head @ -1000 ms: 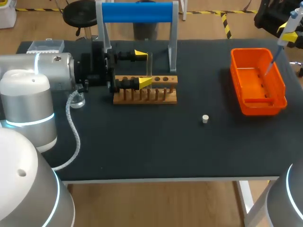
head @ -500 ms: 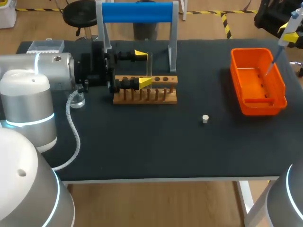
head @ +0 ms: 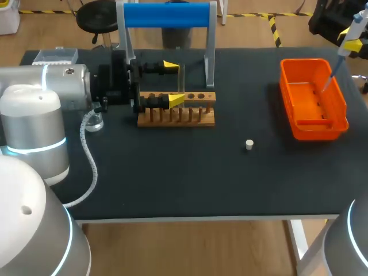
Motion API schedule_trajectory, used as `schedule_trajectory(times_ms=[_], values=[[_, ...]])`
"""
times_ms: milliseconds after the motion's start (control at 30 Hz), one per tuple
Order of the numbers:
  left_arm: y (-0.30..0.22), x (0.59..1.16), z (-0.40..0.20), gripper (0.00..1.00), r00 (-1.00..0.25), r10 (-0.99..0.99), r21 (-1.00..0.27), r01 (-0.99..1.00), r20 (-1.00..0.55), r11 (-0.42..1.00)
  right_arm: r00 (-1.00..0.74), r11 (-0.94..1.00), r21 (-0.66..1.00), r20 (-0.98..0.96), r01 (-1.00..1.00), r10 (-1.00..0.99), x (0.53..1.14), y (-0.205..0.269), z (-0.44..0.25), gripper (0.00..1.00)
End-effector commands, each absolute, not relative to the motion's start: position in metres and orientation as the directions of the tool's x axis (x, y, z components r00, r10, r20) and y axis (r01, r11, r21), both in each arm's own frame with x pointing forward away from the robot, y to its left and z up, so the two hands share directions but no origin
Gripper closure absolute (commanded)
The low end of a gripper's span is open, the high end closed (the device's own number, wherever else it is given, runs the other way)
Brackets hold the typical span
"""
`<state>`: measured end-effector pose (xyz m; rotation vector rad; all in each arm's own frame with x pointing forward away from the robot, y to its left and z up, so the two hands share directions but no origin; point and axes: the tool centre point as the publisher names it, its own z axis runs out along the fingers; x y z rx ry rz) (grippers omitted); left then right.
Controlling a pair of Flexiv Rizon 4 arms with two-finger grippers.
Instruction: Invert the test tube, pick up the pipette, mount the tip to pipette, aspirate from beaker and dispense into the tube, eject the tip, return the pipette, and cap with the stopper.
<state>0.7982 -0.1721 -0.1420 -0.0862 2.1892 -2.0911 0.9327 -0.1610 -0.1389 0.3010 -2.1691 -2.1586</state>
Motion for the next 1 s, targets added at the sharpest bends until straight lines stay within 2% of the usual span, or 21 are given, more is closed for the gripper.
schedule_trajectory(times_ms=[33, 333, 1000], values=[[-0.177, 0.801, -0.142, 0.00, -0.991, -0.124, -0.998, 0.037, -0.042, 0.046, -0.978, 0.000, 0.996, -0.091, -0.093, -0.187, 0.933, -0.162, -0.138, 1.00], [-0.236, 0.829, -0.117, 0.00, -0.988, -0.151, -0.996, 0.007, -0.020, 0.084, -0.978, 0.000, 0.996, -0.091, -0.093, -0.187, 0.933, -0.162, -0.138, 1.00], [-0.413, 0.903, -0.068, 0.00, -0.994, -0.105, -0.981, 0.022, -0.043, 0.194, -0.978, 0.000, 0.996, -0.091, -0.093, -0.187, 0.933, -0.162, -0.138, 1.00]])
